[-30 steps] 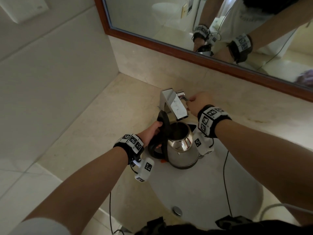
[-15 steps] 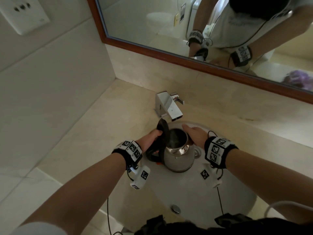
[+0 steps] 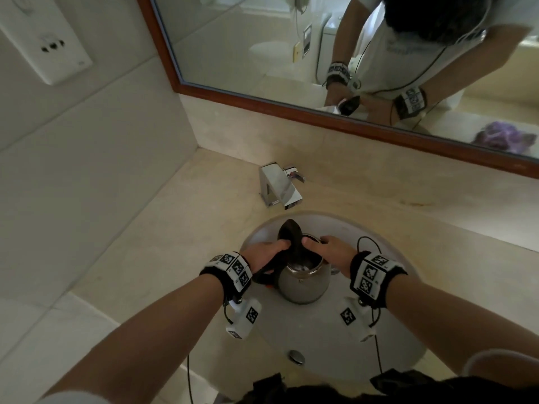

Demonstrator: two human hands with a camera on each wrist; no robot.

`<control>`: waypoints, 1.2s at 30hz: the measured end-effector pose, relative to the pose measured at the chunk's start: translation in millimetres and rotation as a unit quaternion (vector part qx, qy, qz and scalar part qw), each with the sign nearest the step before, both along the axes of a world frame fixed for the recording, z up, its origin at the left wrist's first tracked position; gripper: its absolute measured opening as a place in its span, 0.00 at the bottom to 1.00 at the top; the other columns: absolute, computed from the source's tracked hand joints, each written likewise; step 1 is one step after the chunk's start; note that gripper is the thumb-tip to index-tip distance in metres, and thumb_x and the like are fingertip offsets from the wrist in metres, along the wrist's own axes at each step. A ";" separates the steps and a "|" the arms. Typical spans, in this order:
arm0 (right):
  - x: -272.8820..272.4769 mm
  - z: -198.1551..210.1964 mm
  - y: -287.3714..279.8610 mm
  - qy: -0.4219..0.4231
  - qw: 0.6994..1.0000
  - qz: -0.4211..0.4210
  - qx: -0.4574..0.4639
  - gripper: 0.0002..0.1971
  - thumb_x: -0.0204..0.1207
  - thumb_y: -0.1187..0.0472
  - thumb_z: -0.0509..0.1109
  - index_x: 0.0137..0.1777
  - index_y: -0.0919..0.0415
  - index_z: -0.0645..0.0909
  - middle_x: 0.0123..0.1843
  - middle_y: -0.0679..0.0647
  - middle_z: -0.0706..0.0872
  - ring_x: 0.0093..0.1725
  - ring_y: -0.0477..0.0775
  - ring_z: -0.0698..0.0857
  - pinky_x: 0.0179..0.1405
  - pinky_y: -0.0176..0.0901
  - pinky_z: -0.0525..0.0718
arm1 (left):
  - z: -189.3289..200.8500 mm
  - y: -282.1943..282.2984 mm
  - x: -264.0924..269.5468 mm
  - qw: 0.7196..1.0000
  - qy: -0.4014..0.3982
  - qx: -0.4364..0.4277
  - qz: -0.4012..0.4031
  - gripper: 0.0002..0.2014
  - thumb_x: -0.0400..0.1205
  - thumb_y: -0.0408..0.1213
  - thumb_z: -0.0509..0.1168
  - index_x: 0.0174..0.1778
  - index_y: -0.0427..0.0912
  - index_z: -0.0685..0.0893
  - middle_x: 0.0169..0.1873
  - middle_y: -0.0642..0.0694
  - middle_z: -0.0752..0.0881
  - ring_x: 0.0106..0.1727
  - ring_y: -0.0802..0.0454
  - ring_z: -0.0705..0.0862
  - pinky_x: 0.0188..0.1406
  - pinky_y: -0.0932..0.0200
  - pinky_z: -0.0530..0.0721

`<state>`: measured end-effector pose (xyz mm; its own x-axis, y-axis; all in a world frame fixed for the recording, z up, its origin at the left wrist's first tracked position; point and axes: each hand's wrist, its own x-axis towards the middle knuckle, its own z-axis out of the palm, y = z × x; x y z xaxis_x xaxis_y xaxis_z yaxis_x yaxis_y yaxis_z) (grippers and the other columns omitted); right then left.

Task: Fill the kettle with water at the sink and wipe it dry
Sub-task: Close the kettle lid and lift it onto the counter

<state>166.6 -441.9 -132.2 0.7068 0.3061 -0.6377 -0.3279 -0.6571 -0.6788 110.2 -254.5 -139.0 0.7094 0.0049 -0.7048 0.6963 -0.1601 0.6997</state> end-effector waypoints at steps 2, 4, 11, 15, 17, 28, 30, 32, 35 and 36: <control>-0.7 -2.4 -2.3 0.007 1.000 -0.020 0.022 0.49 0.59 0.25 0.70 0.69 0.65 0.77 0.66 0.60 0.85 0.64 0.60 0.84 0.68 0.55 0.80 | 1.9 -0.8 -1.2 1.000 0.001 0.001 -0.003 0.16 0.83 0.54 0.63 0.45 0.45 0.86 0.43 0.46 0.88 0.48 0.48 0.86 0.59 0.54 0.82; 0.0 -5.1 -6.0 0.009 0.999 -0.035 0.032 0.54 0.56 0.24 0.72 0.73 0.66 0.73 0.70 0.61 0.83 0.66 0.61 0.82 0.71 0.57 0.78 | -0.2 -0.5 -1.3 1.000 -0.003 -0.002 -0.010 0.18 0.82 0.57 0.62 0.45 0.46 0.86 0.46 0.45 0.89 0.54 0.45 0.86 0.65 0.50 0.82; 2.4 -8.6 -20.9 0.024 0.991 -0.096 0.087 0.50 0.67 0.39 0.77 0.81 0.66 0.61 0.78 0.63 0.73 0.75 0.63 0.75 0.74 0.56 0.74 | -1.6 -0.8 0.3 1.000 0.008 -0.012 0.020 0.22 0.83 0.59 0.59 0.46 0.43 0.86 0.43 0.41 0.88 0.45 0.46 0.87 0.50 0.53 0.86; 4.3 -16.3 -32.4 0.047 0.985 -0.119 0.116 0.39 0.69 0.44 0.78 0.74 0.66 0.73 0.66 0.61 0.82 0.66 0.60 0.81 0.72 0.56 0.76 | -6.0 2.8 2.8 0.999 0.012 -0.010 0.029 0.24 0.82 0.61 0.59 0.43 0.43 0.87 0.47 0.36 0.87 0.51 0.38 0.85 0.66 0.40 0.82; 4.7 -16.9 -34.1 0.066 0.977 -0.139 0.144 0.20 0.74 0.47 0.75 0.53 0.64 0.86 0.50 0.61 0.85 0.50 0.57 0.84 0.59 0.53 0.80 | -6.8 4.3 3.3 1.000 0.015 -0.010 0.016 0.26 0.80 0.64 0.59 0.47 0.44 0.87 0.53 0.33 0.88 0.55 0.37 0.86 0.62 0.44 0.84; 7.8 -23.2 -27.5 -0.033 0.992 -0.120 0.025 0.29 0.74 0.56 0.77 0.72 0.68 0.76 0.64 0.64 0.86 0.62 0.61 0.85 0.68 0.51 0.81 | -4.0 6.1 5.2 0.999 0.045 -0.026 0.006 0.39 0.59 0.73 0.66 0.57 0.47 0.88 0.59 0.36 0.88 0.61 0.37 0.87 0.64 0.48 0.84; 8.4 -24.7 -28.0 -0.043 0.992 -0.115 0.014 0.28 0.74 0.58 0.77 0.71 0.68 0.77 0.63 0.63 0.87 0.59 0.59 0.85 0.65 0.48 0.81 | -5.6 6.0 5.7 0.999 0.045 -0.018 -0.002 0.43 0.59 0.74 0.65 0.59 0.45 0.88 0.58 0.36 0.89 0.60 0.38 0.88 0.64 0.48 0.84; 8.5 -25.3 -28.0 -0.048 0.992 -0.115 0.012 0.26 0.74 0.59 0.77 0.70 0.68 0.78 0.59 0.63 0.88 0.55 0.58 0.85 0.65 0.49 0.82 | -5.2 5.2 5.6 0.999 0.048 -0.009 -0.010 0.43 0.62 0.73 0.65 0.62 0.42 0.87 0.57 0.34 0.89 0.58 0.37 0.88 0.62 0.48 0.85; 8.7 -27.3 -28.5 -0.047 0.992 -0.118 0.005 0.26 0.72 0.59 0.78 0.69 0.66 0.80 0.60 0.62 0.88 0.55 0.58 0.86 0.66 0.54 0.83 | -4.7 3.2 3.9 0.999 0.034 0.004 -0.005 0.33 0.72 0.65 0.65 0.55 0.37 0.88 0.49 0.33 0.89 0.47 0.39 0.88 0.56 0.47 0.85; 8.5 -27.1 -28.8 -0.045 0.992 -0.120 0.002 0.25 0.72 0.59 0.78 0.68 0.66 0.81 0.61 0.62 0.88 0.58 0.59 0.86 0.67 0.54 0.82 | -4.7 1.6 2.6 0.999 0.033 0.005 -0.011 0.29 0.73 0.62 0.68 0.54 0.39 0.88 0.47 0.36 0.88 0.45 0.42 0.87 0.55 0.48 0.85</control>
<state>175.1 -470.7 -159.3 0.8142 0.1242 -0.5671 -0.4124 -0.5637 -0.7156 112.8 -252.9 -143.7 0.6613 -0.0030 -0.7501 0.7371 -0.1827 0.6506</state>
